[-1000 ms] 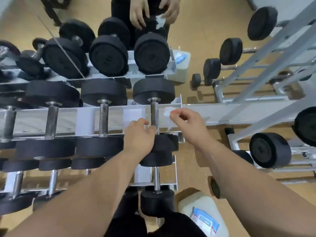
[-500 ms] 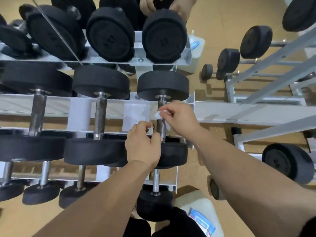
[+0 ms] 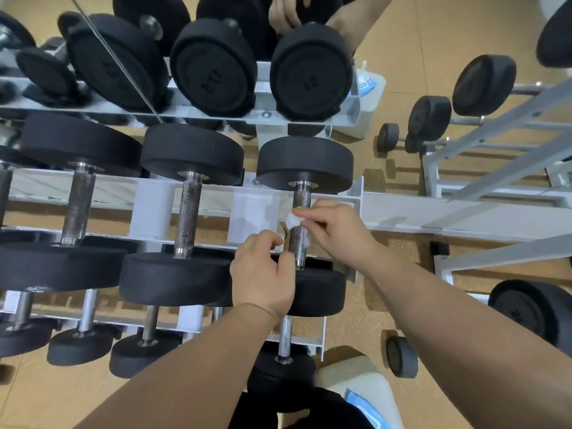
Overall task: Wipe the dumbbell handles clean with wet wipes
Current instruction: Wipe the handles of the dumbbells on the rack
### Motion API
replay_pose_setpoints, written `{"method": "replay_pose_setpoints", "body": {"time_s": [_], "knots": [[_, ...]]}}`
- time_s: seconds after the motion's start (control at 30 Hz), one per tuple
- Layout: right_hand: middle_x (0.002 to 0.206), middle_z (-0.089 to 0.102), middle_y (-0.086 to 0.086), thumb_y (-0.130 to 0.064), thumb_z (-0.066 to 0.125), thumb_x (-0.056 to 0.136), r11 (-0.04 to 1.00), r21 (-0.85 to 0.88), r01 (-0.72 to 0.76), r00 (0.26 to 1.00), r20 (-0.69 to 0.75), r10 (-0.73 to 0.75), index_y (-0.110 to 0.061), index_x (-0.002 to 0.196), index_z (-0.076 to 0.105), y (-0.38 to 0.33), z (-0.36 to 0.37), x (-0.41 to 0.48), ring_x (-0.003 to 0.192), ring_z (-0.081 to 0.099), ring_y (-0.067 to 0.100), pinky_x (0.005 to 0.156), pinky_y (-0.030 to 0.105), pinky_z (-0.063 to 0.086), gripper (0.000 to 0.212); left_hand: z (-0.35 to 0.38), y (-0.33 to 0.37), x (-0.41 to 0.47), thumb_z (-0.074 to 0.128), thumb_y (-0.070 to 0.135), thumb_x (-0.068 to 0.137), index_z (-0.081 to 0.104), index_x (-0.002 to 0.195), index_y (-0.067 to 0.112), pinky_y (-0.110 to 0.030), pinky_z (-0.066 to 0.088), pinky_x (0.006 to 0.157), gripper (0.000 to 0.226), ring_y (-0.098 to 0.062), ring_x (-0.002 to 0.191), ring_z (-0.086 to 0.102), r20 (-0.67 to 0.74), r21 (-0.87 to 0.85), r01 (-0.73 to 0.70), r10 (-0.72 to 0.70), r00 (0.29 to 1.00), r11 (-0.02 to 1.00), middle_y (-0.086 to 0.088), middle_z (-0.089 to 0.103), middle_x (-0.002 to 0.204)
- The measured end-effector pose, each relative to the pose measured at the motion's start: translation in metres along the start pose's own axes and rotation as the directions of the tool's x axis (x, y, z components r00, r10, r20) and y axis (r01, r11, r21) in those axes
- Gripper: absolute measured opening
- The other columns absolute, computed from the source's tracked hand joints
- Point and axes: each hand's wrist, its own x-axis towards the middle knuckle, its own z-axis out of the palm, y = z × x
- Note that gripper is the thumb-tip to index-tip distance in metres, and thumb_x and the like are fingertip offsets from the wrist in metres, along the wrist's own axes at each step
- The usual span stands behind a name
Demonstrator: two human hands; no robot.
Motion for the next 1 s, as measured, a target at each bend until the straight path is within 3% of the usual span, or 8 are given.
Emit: {"method": "replay_pose_setpoints", "body": {"time_s": [0.07, 0.13, 0.23, 0.33, 0.47, 0.67, 0.83, 1.0], "knots": [[0.081, 0.057, -0.013, -0.014, 0.067, 0.094, 0.999, 0.009, -0.048, 0.996, -0.074, 0.049, -0.019, 0.118, 0.074, -0.002, -0.001, 0.01, 0.076, 0.055, 0.004, 0.077, 0.015, 0.045, 0.026, 0.0, 0.001, 0.0, 0.044, 0.034, 0.087, 0.061, 0.111, 0.02, -0.047, 0.045, 0.098, 0.032, -0.017, 0.106, 0.05, 0.02, 0.007, 0.011, -0.012, 1.0, 1.0, 0.01, 0.054, 0.106], [0.08, 0.055, -0.02, -0.016, 0.068, 0.094, 0.991, 0.066, -0.115, 0.986, -0.112, 0.122, -0.02, 0.116, 0.075, -0.005, -0.001, 0.013, 0.076, 0.054, -0.004, 0.074, 0.006, 0.04, 0.023, 0.0, 0.0, 0.001, 0.048, 0.031, 0.09, 0.061, 0.112, 0.021, -0.047, 0.045, 0.099, 0.027, -0.017, 0.107, 0.05, 0.031, 0.017, 0.018, -0.018, 0.999, 1.0, 0.01, 0.053, 0.107], [0.079, 0.056, -0.017, -0.018, 0.068, 0.094, 0.974, 0.146, -0.172, 0.984, -0.014, 0.176, -0.024, 0.12, 0.073, -0.005, -0.003, 0.0, 0.075, 0.054, -0.006, 0.07, 0.005, 0.038, 0.027, 0.0, 0.0, 0.0, 0.047, 0.033, 0.088, 0.06, 0.11, 0.022, -0.048, 0.045, 0.099, 0.029, -0.018, 0.107, 0.05, 0.026, 0.019, 0.009, -0.01, 1.0, 1.0, 0.011, 0.053, 0.106], [0.086, 0.055, -0.01, -0.013, 0.065, 0.095, 0.976, 0.162, -0.142, 0.985, 0.116, 0.124, -0.028, 0.133, 0.064, 0.001, -0.005, -0.017, 0.081, 0.055, 0.003, 0.077, 0.008, 0.041, 0.041, -0.001, 0.001, 0.0, 0.043, 0.038, 0.083, 0.061, 0.111, 0.021, -0.047, 0.045, 0.099, 0.038, -0.017, 0.107, 0.051, 0.023, 0.013, 0.01, -0.01, 1.0, 1.0, 0.011, 0.054, 0.106], [0.081, 0.061, -0.013, -0.013, 0.064, 0.096, 0.99, 0.116, -0.075, 0.996, 0.055, 0.069, -0.027, 0.124, 0.07, 0.005, -0.006, -0.001, 0.078, 0.06, 0.004, 0.074, 0.011, 0.044, 0.032, 0.0, 0.001, 0.001, 0.042, 0.038, 0.081, 0.062, 0.11, 0.02, -0.047, 0.045, 0.098, 0.039, -0.017, 0.106, 0.051, 0.021, 0.013, 0.001, -0.001, 1.0, 1.0, 0.011, 0.055, 0.105], [0.083, 0.072, -0.018, -0.018, 0.071, 0.092, 0.875, 0.409, -0.258, 0.955, -0.029, 0.295, -0.025, 0.11, 0.076, -0.002, -0.002, 0.017, 0.075, 0.063, -0.006, 0.072, 0.01, 0.045, 0.021, 0.0, 0.002, 0.001, 0.042, 0.038, 0.081, 0.062, 0.111, 0.02, -0.048, 0.045, 0.1, 0.039, -0.017, 0.108, 0.051, 0.034, 0.021, 0.004, -0.005, 0.999, 1.0, 0.012, 0.054, 0.105], [0.078, 0.069, -0.025, -0.017, 0.074, 0.09, 0.883, 0.36, -0.3, 0.954, 0.122, 0.274, -0.021, 0.109, 0.077, -0.004, -0.001, -0.016, 0.076, 0.063, -0.009, 0.069, 0.007, 0.046, 0.02, 0.0, 0.001, 0.001, 0.043, 0.038, 0.082, 0.061, 0.106, 0.021, -0.048, 0.045, 0.097, 0.034, -0.016, 0.103, 0.051, 0.025, 0.01, -0.021, 0.021, 0.999, 1.0, 0.011, 0.056, 0.101], [0.092, 0.074, -0.018, -0.022, 0.07, 0.093, 0.929, 0.282, -0.238, 0.968, -0.006, 0.25, -0.024, 0.113, 0.076, -0.006, 0.003, 0.005, 0.087, 0.068, -0.004, 0.081, 0.017, 0.053, 0.021, 0.002, -0.002, 0.002, 0.041, 0.038, 0.08, 0.064, 0.102, 0.021, -0.049, 0.046, 0.093, 0.036, -0.017, 0.1, 0.052, -0.002, -0.014, -0.03, 0.029, 1.0, 0.999, 0.009, 0.06, 0.099]]}}
